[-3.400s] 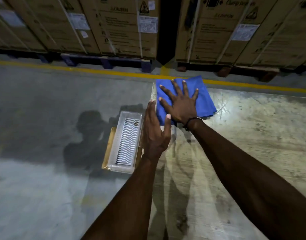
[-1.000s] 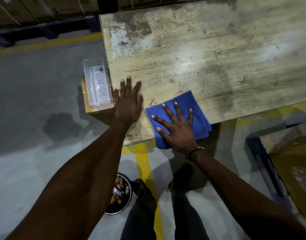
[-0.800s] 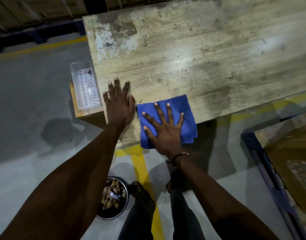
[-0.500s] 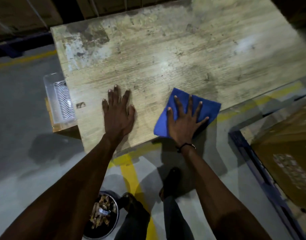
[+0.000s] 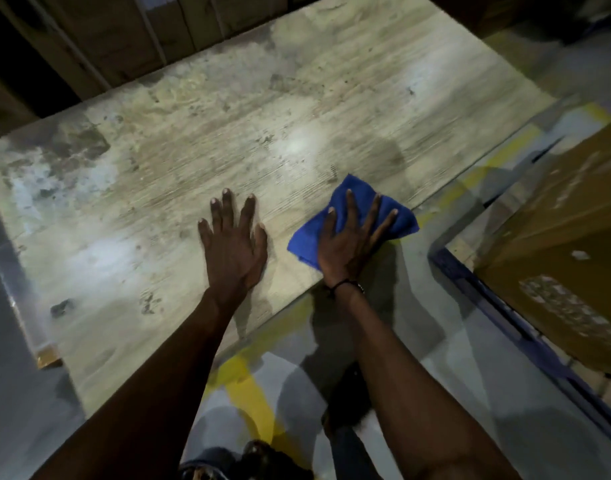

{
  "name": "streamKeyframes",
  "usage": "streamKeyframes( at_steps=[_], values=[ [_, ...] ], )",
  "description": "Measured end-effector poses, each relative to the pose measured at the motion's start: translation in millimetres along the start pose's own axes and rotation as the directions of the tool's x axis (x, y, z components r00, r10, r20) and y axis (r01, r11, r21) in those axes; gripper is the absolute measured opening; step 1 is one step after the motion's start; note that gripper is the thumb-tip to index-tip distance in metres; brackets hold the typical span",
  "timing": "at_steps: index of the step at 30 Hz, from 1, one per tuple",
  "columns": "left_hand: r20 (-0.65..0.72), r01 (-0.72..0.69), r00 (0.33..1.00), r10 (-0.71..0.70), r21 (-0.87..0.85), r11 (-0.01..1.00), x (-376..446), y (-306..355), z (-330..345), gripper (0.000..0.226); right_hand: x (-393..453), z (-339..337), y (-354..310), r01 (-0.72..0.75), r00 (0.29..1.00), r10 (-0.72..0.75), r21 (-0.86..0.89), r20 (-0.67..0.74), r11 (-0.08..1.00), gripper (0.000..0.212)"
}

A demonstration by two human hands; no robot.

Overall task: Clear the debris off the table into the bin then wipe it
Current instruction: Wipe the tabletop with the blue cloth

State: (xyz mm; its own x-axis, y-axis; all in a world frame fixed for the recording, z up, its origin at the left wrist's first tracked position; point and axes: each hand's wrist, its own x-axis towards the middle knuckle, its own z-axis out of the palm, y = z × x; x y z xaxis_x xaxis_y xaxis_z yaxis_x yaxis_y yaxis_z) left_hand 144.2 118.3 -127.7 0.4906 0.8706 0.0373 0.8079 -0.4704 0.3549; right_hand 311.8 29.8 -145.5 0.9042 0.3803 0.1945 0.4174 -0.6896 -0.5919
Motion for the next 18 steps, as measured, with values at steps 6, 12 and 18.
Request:
streamKeyframes(
  at_steps=[6,12,18],
  values=[
    [0.04,-0.058,0.997,0.059,-0.022,0.998,46,55,24,0.064,70,-5,27,0.023,0.999,-0.025,-0.094,-0.024,0.995,0.051],
    [0.094,-0.116,0.989,0.117,-0.019,0.993,115,121,48,0.065,81,-17,24,0.029,0.997,-0.016,-0.193,0.069,0.981,0.055],
    [0.096,-0.195,0.976,0.194,-0.002,0.981,167,175,71,0.061,205,-14,81,-0.028,0.998,0.022,-0.101,-0.057,0.995,0.049]
  ],
)
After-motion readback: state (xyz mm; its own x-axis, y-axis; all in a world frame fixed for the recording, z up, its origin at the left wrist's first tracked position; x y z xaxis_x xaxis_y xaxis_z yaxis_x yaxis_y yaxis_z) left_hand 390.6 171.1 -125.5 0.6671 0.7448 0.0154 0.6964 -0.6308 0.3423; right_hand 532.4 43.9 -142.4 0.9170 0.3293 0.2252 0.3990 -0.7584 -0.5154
